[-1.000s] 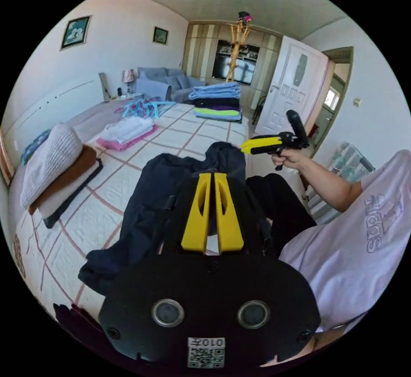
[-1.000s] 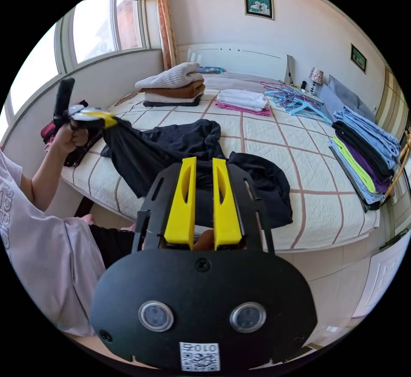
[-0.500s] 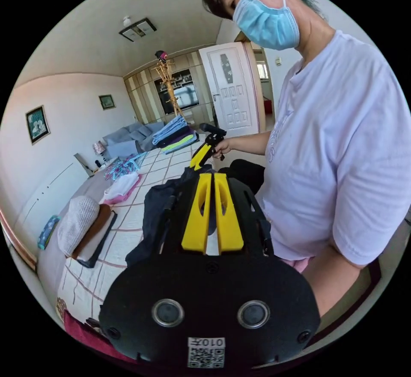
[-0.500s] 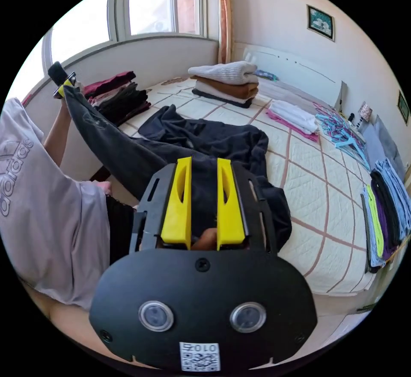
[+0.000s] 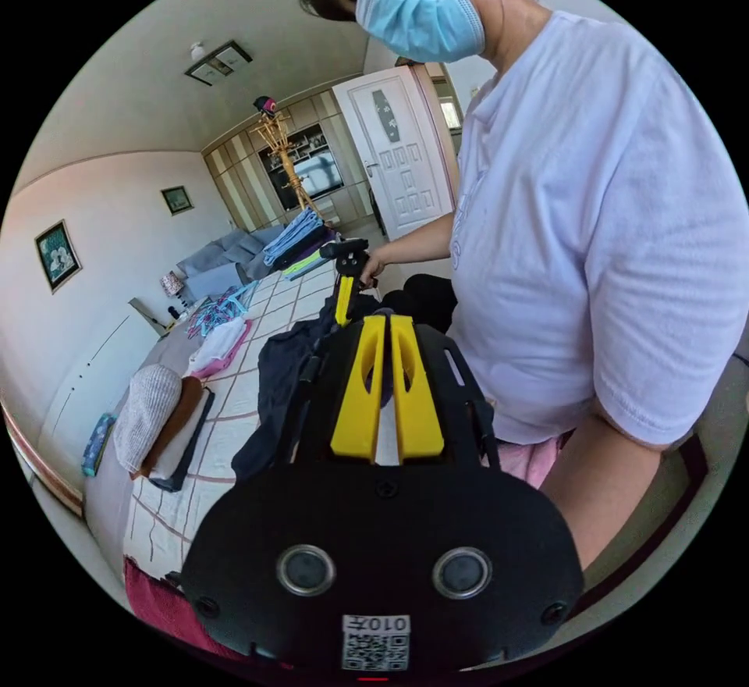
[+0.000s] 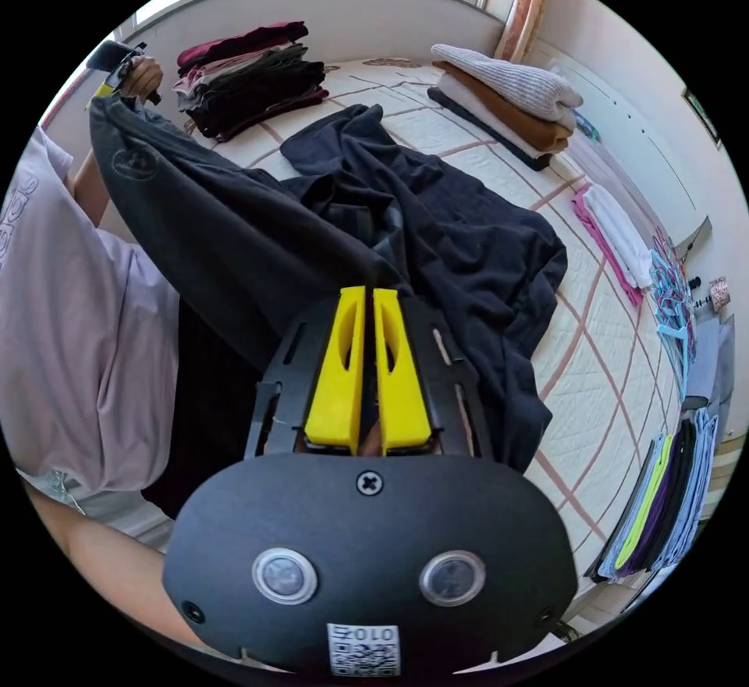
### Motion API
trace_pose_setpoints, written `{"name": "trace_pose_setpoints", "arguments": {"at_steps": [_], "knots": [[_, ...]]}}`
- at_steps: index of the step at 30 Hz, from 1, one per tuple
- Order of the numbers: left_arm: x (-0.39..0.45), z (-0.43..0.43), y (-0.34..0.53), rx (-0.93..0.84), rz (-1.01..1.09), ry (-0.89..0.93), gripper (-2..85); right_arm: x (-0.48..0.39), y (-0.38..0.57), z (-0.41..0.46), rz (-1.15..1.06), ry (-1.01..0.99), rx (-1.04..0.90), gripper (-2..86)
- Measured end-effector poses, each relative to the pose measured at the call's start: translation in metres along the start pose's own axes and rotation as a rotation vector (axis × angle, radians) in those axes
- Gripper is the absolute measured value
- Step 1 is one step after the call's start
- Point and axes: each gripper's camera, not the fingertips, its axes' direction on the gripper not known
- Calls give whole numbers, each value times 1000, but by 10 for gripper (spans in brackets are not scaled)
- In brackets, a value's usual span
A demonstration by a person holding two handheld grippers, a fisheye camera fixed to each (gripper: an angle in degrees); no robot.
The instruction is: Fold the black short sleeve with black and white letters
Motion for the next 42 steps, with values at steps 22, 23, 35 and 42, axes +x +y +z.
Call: {"name": "trace_pose_setpoints", "arguments": {"at_steps": [22,23,35,42], "knots": [[1,-6,1,17,154,77,-3,12,-68,43,-276,-215,-135,53],[-7,-7,5,5,111,32,-3,14,-65,42,-256,-218,-118,43],[-180,73,18,-34,-217,-316,-3,0,20,-136,399,711,478,26],[-166,219,87,-443,-264,-65,-3,-22,91,68,390,262,13,43]]}}
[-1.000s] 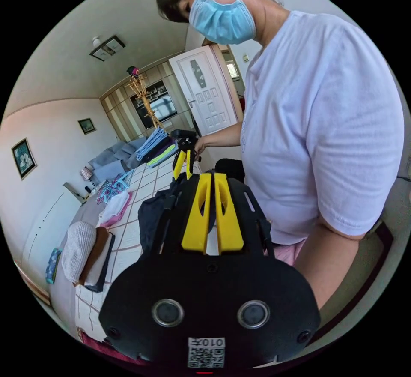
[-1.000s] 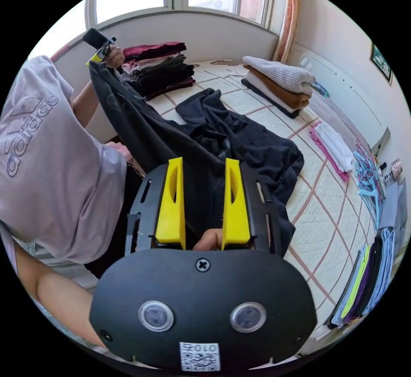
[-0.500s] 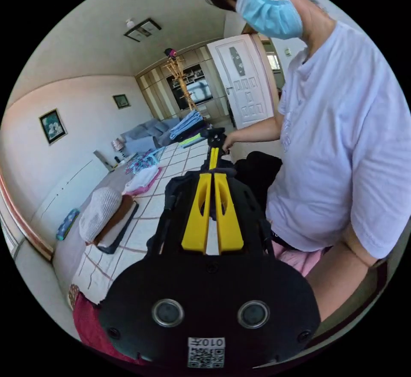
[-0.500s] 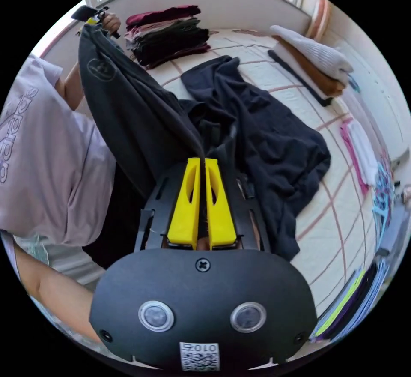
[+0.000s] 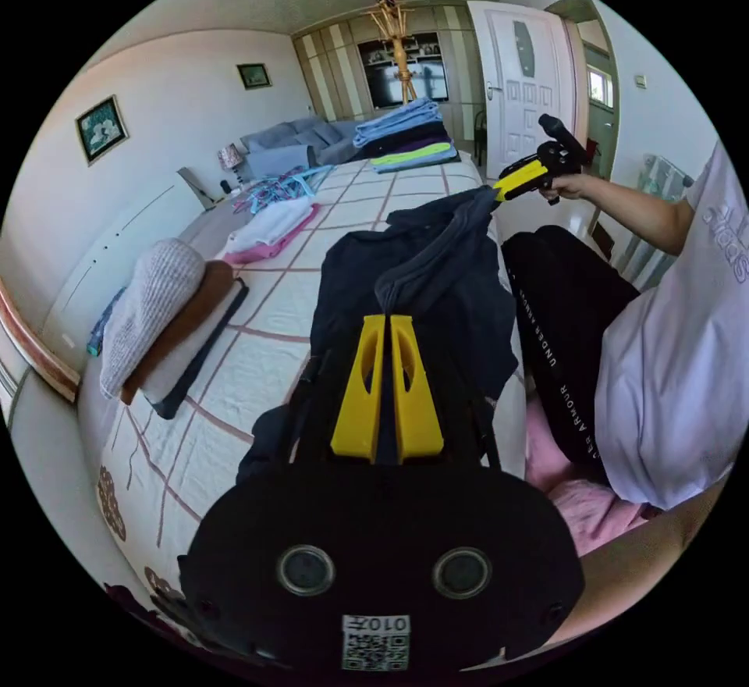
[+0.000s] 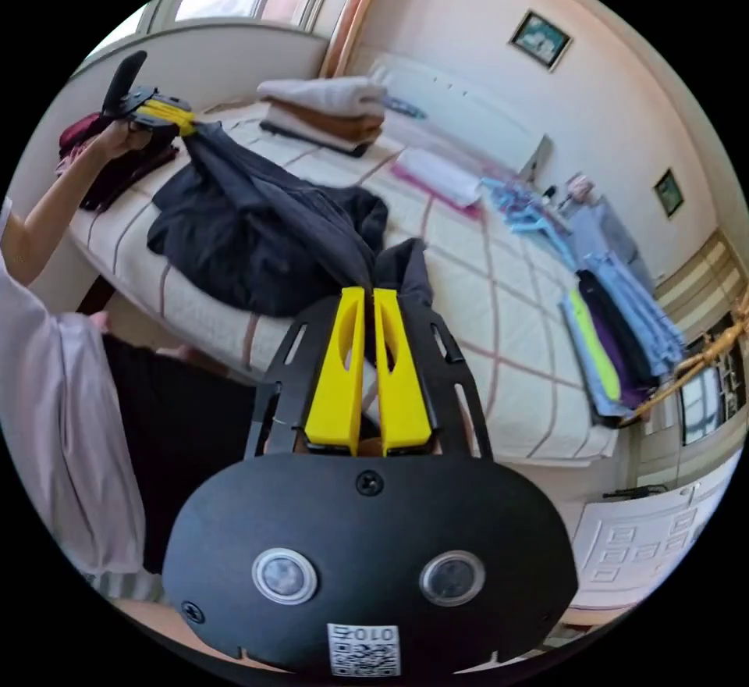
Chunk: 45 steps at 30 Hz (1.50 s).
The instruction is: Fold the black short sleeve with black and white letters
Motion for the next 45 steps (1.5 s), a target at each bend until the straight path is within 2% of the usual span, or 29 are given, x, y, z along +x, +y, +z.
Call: {"name": "trace_pose_setpoints", "arguments": {"at_steps": [3,9,13,17,20,23,28,34,40,45], "knots": [[10,21,16,-55,-29,12,-3,-28,24,26,-76,44,-33,70],[-5,7,28,129,-187,50,-3,-46,34,7,-127,138,180,117],[-3,4,20,189,-167,52,-3,-78,34,59,-272,174,54,129],[5,6,6,183,-135,42,-2,-94,31,90,-309,191,53,116],[10,7,-4,203,-135,30,-1,-105,30,110,-363,191,20,71],[15,16,-17,168,-144,-18,1,-98,40,92,-291,172,102,41],[37,39,-49,156,-8,28,20,-51,83,8,17,143,402,27],[84,58,-88,117,142,-42,88,-74,121,-2,20,255,419,24],[106,46,-114,101,244,-94,118,-109,167,12,38,247,463,24],[138,56,-156,-18,534,-128,129,-134,194,30,49,235,470,24]]}}
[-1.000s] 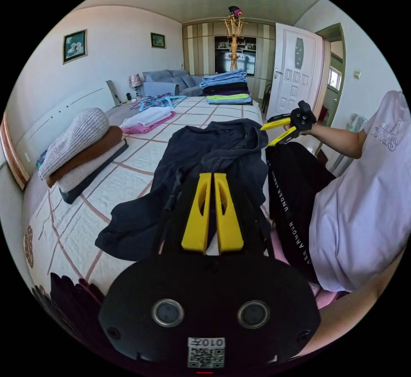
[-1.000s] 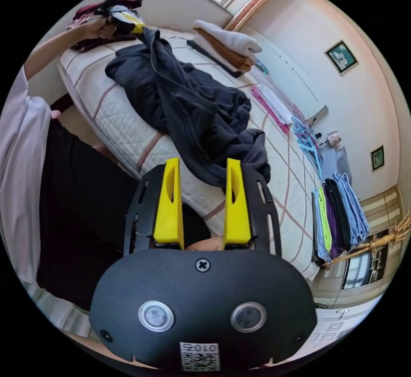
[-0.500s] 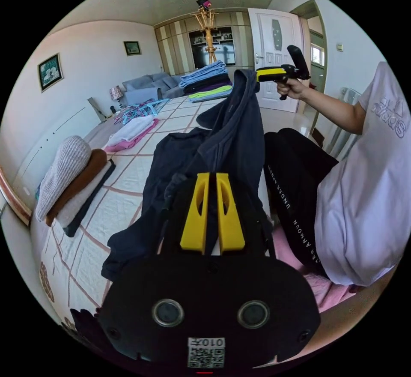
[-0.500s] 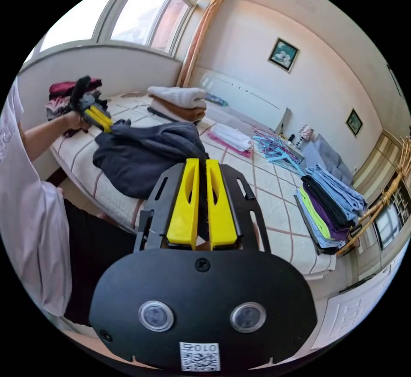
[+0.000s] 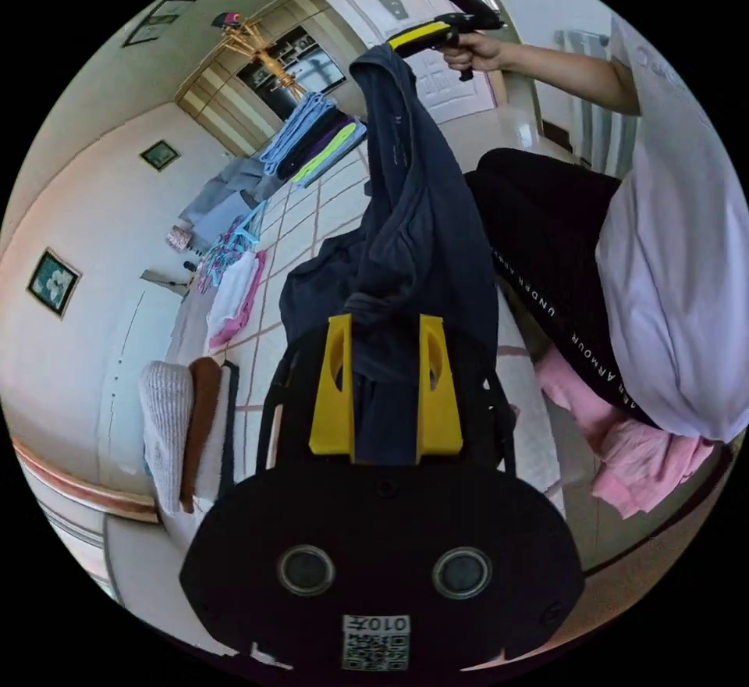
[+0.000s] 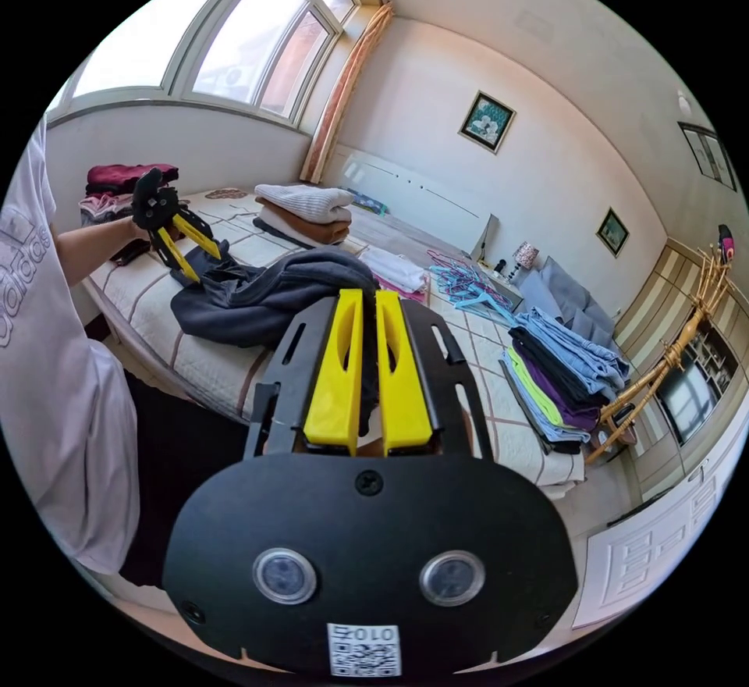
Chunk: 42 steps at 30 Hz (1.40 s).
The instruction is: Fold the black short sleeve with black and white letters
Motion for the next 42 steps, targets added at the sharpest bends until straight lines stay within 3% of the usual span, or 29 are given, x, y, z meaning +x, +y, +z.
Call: {"name": "trace_pose_setpoints", "arguments": {"at_steps": [10,16,22,28,38,42], "knots": [[-3,26,-80,-75,300,183,71,-67,54,-12,-5,52,18,22],[-27,-1,-76,-48,123,251,10,-104,90,1,11,113,-106,20],[-91,-131,-55,158,-59,181,0,-130,104,-3,68,179,-71,19],[-143,-307,-75,326,-59,6,-2,-152,47,-89,38,351,135,17],[-121,-608,-104,553,-155,-727,-3,-231,-35,-290,-104,638,447,19],[-95,-679,-127,481,-177,-923,-3,-272,-48,-350,-142,735,564,21]]}}
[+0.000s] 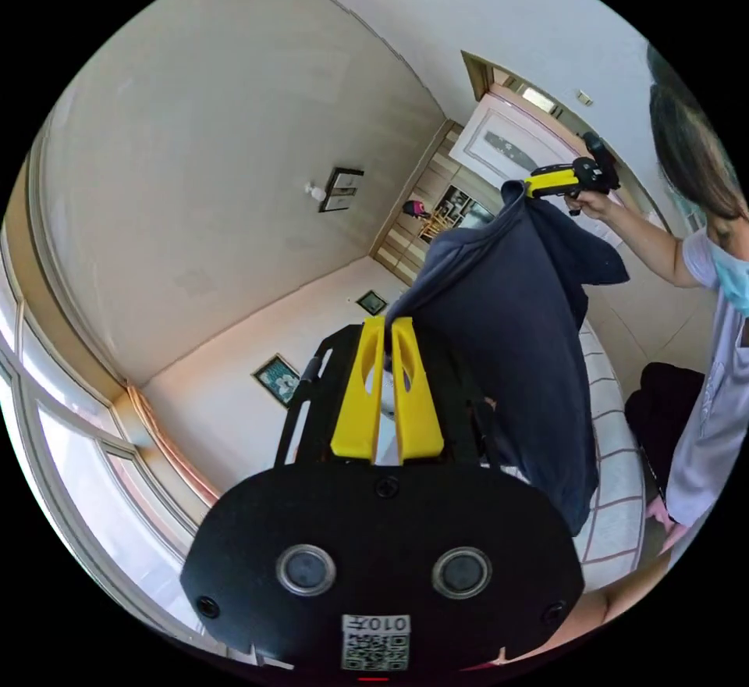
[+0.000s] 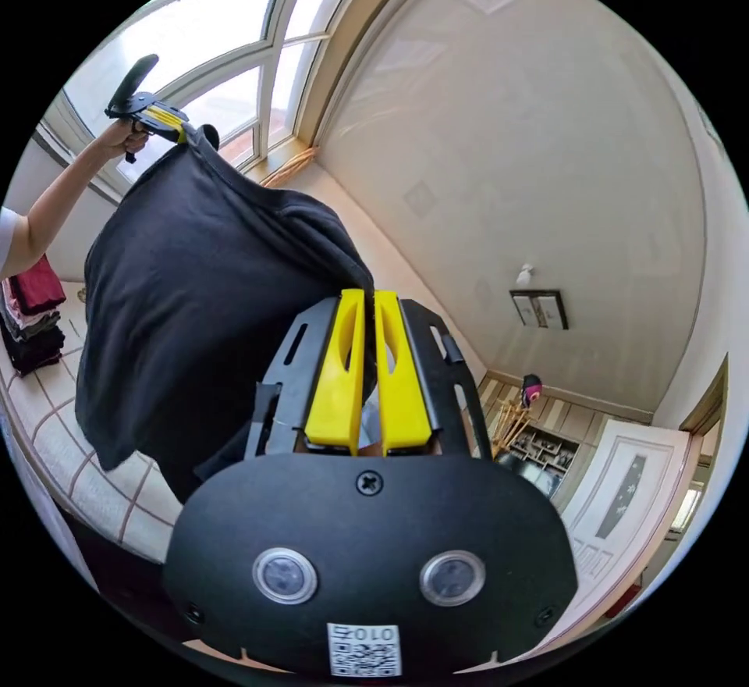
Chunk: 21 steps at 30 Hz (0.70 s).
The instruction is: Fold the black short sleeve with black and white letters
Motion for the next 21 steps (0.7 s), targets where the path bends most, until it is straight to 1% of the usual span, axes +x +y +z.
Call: {"name": "trace_pose_setpoints", "arguments": {"at_steps": [3,8,10,13,14,16,17,18,19,20,21], "knots": [[-20,-22,-22,-7,-14,-106,-3,1,-30,-21,-52,59,31,23],[-48,-41,-38,-8,-60,-161,-3,3,-69,-47,-133,98,66,25],[-53,-35,-39,-29,-68,-163,-3,1,-83,-59,-170,127,80,25],[-52,-6,-30,-60,-71,-105,-3,1,-88,-61,-184,126,75,25],[-48,13,-22,-78,-74,-65,-3,1,-87,-58,-181,112,66,25],[-40,51,-8,-123,-82,8,-3,-4,-75,-30,-174,24,-8,26],[-32,83,5,-164,-82,69,-3,-7,-69,-19,-176,2,-36,26],[-22,120,19,-218,-87,129,-3,-16,-56,7,-185,-36,-106,26],[-16,140,27,-244,-91,157,-3,-28,-38,40,-209,-76,-195,26],[-1,181,44,-298,-93,211,-3,-34,-28,58,-225,-96,-243,26],[17,226,62,-359,-90,254,-3,-48,-5,97,-259,-134,-347,26]]}}
